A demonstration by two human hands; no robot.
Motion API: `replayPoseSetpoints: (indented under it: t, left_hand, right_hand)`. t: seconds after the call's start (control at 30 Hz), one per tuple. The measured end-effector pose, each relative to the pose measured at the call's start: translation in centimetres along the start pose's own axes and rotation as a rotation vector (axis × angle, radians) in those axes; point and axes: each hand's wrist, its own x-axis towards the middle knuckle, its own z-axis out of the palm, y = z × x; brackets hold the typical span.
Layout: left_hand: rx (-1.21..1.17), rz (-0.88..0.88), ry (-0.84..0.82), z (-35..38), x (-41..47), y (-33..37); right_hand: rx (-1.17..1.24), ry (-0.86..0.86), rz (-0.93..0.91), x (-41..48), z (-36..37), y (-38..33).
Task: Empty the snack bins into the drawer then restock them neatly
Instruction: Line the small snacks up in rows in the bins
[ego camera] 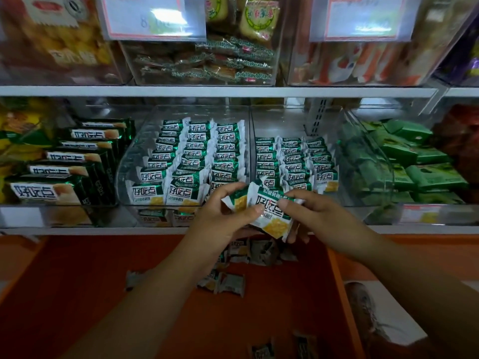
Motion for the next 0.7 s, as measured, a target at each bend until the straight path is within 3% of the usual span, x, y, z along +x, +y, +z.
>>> replayPoseSetpoints:
  t: [0.27,0.37,0.47,0.6,0.7]
  left_hand:
    - [0.057,-0.001,0.041,0.4,-0.2,-0.4]
    - [-0.023,-0.03,0.035,-0.1,0.6,-0.5]
    - [-0.004,-0.023,0.029,-0.6,1.1,-0.1]
    - [0.042,-0.028,0.011,-0.6,1.2,0.1]
    - [0.06,-0.028,-0.018,-0.5,1.3,0.2]
  right_hand:
    - [-0.095,0.006,0.003,0.3,0.2,0.0]
    - [-0.097,0.144,0.009,0.8,-4.1,-0.8]
    - [-0.593,0.284,0.064,2.9,-10.5,-1.4]
    - [-1.153,0.091,0.047,7.2,-13.8,0.5]
    - [-1.392,-0.052,0.107,10.0,-13.3,3.1]
